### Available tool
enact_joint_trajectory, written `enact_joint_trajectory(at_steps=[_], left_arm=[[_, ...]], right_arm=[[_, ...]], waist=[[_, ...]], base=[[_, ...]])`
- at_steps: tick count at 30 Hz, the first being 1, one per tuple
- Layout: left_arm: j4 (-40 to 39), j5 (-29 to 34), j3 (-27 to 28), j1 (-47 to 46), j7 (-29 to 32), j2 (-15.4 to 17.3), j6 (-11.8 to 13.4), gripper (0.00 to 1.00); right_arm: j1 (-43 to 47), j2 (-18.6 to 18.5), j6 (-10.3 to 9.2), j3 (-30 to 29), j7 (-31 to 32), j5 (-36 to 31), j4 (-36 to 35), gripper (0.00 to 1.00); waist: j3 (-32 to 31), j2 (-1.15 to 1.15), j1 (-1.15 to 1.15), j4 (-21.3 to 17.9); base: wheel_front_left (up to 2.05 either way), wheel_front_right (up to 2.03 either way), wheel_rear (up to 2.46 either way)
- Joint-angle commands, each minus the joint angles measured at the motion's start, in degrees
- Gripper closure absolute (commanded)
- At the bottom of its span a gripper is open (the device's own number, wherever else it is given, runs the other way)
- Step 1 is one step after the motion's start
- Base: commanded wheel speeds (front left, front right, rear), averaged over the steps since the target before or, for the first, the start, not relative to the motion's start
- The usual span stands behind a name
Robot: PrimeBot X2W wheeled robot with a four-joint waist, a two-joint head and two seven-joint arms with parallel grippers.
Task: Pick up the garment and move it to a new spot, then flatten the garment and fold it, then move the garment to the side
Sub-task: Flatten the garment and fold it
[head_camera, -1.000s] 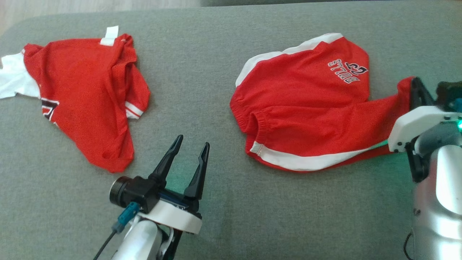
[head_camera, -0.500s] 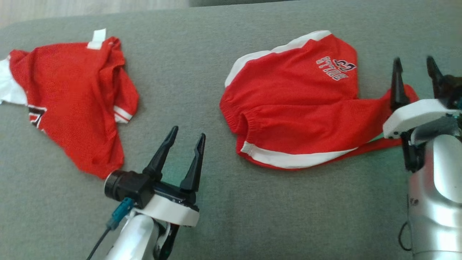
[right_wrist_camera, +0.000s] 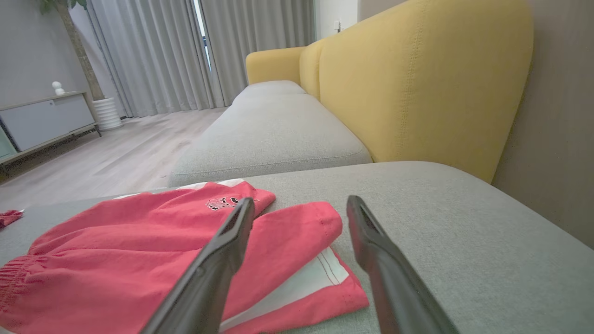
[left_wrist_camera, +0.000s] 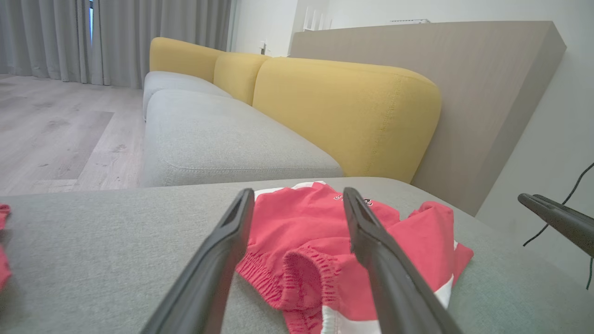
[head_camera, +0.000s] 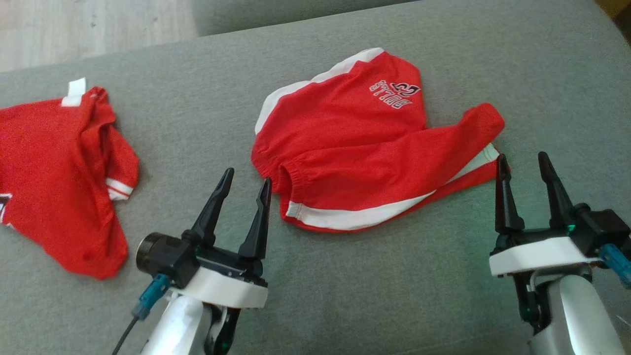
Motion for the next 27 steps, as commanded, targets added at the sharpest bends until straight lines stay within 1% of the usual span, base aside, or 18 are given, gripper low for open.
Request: enact_joint_trajectory(at_steps=[1,8,15,22,27], left_arm=[[-2.26,-0.30,1.73,-0.90,-0.46,-0.13,0.09,0.00],[-2.11,-0.65,0.57,-1.18,-0.46,0.19,0.09,0.00],[-0.40,-1.87,-3.00,-2.00,-0.46,0.97,0.09,0.00],[2.57,-4.10,-7.36,-4.22,-0.46,2.56,0.09,0.00],[6.75,-4.75,-9.63,-6.51,-0.43,3.98,0.09,0.00]], right_arm=[[-1.22,-0.21,-0.05,1.59,-0.90,0.36,-2.45,0.00],[-1.98,-0.20,-0.05,0.46,-1.22,0.13,-3.58,0.00],[-2.09,-0.20,-0.05,-0.11,-1.33,0.00,-3.64,0.00],[-2.62,-0.20,-0.05,-0.35,-1.45,1.81,-4.01,0.00],[-3.20,-0.20,-0.05,-0.25,-1.50,1.70,-4.13,0.00]], waist=[[-0.11,0.00,0.00,-0.62],[0.02,0.00,0.00,-1.26],[0.55,0.00,0.00,-1.41],[1.71,0.00,0.00,-1.60],[2.47,0.00,0.00,-1.90]], base=[[0.00,0.00,0.00],[0.00,0.00,0.00],[0.00,0.00,0.00],[0.00,0.00,0.00],[0.00,0.00,0.00]])
